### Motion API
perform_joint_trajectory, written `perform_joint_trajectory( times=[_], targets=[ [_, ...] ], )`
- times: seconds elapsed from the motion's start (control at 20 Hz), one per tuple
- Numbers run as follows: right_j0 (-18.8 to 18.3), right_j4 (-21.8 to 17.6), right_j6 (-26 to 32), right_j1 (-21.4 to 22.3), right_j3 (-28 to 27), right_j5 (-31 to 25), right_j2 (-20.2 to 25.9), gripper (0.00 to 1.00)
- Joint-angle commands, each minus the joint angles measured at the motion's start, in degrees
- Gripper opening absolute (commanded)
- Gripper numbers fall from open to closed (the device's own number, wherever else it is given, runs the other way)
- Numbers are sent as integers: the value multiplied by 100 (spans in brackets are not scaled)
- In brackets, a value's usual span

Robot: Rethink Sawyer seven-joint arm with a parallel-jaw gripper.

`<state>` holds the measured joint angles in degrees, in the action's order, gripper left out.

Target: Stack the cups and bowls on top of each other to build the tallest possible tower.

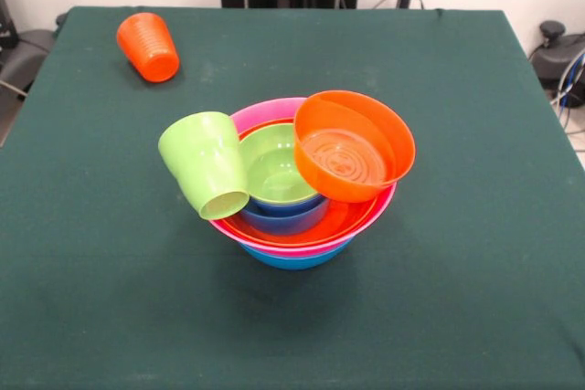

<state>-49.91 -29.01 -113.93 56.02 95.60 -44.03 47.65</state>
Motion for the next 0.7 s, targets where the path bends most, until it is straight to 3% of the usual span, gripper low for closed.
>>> perform_joint_trajectory(
  times=[0.05,0.25,0.5,0.7],
  targets=[
    [162,-459,854,-230,613,162,-84,100],
    [29,-399,869,-272,678,375,11,100],
    [-308,-484,1407,-807,617,617,239,100],
    [-209,-456,1088,-876,477,462,56,100]
  ],
)
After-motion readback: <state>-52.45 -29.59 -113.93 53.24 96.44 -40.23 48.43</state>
